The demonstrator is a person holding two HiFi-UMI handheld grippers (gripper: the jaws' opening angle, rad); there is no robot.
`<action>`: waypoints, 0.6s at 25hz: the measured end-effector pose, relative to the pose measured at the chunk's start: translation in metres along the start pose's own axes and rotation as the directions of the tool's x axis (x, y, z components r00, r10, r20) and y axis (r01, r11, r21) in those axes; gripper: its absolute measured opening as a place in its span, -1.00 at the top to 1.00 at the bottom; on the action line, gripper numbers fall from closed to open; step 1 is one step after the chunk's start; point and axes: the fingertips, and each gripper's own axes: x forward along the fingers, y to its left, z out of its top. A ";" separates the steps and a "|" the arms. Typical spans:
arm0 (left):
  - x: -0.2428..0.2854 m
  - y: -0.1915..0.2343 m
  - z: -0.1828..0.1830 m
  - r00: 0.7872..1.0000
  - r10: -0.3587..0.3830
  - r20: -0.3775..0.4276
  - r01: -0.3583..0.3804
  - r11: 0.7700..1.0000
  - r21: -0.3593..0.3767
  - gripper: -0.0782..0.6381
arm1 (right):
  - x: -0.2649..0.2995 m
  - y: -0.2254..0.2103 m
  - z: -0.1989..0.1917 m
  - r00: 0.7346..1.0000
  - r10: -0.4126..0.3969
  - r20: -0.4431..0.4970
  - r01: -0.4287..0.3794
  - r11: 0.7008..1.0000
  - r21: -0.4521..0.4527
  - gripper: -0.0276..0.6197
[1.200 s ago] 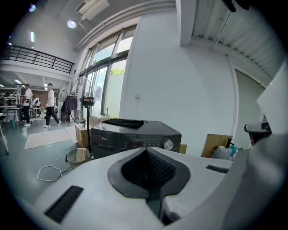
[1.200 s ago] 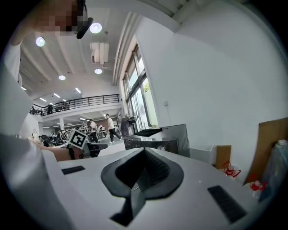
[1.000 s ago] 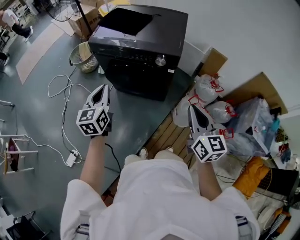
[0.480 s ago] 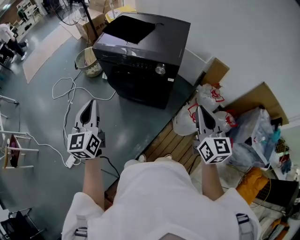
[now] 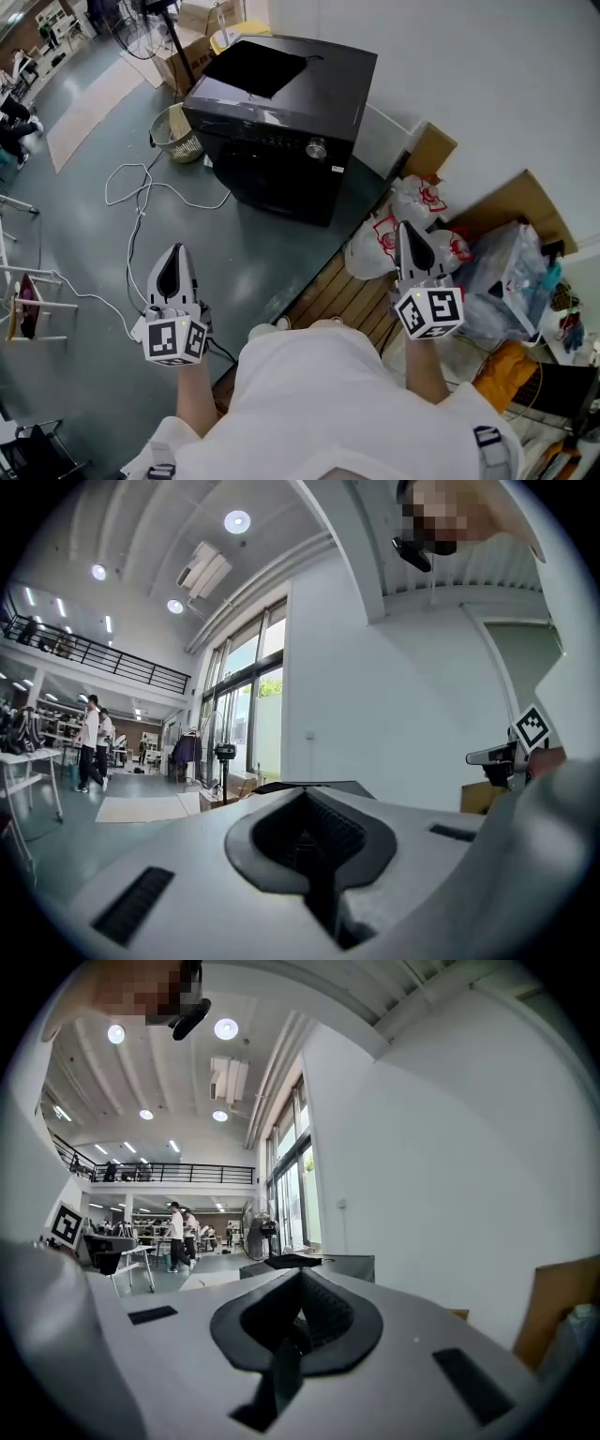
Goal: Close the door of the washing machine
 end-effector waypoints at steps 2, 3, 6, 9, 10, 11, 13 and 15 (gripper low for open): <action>0.000 0.003 0.001 1.000 0.013 0.006 -0.013 1.000 -0.020 0.77 | 0.004 0.003 -0.002 1.000 0.011 -0.002 -0.011 1.000 -0.001 0.92; 0.001 0.003 0.002 1.000 0.015 0.009 -0.015 0.999 -0.029 0.77 | 0.005 0.005 -0.002 1.000 0.015 -0.004 -0.015 1.000 -0.001 0.92; 0.006 -0.001 0.006 1.000 0.003 0.018 -0.003 0.999 -0.040 0.77 | 0.010 0.011 -0.004 1.000 0.024 -0.011 -0.024 1.000 -0.005 0.92; 0.011 -0.007 0.009 0.999 -0.021 0.026 0.022 0.999 -0.038 0.77 | 0.017 0.020 -0.002 0.999 0.043 -0.013 -0.043 0.999 -0.005 0.92; 0.013 -0.008 0.010 0.999 -0.026 0.028 0.027 0.999 -0.041 0.77 | 0.019 0.023 -0.002 0.999 0.049 -0.014 -0.049 0.999 -0.004 0.92; 0.014 -0.008 0.010 0.999 -0.029 0.031 0.030 0.998 -0.047 0.77 | 0.020 0.026 -0.002 0.998 0.055 -0.016 -0.055 0.999 -0.004 0.92; 0.016 -0.009 0.011 0.999 -0.033 0.035 0.035 0.998 -0.059 0.77 | 0.021 0.030 -0.002 0.998 0.065 -0.020 -0.065 0.998 -0.006 0.92; 0.017 -0.010 0.012 0.999 -0.041 0.035 0.043 0.997 -0.059 0.77 | 0.023 0.033 -0.002 0.997 0.070 -0.023 -0.070 0.997 -0.009 0.92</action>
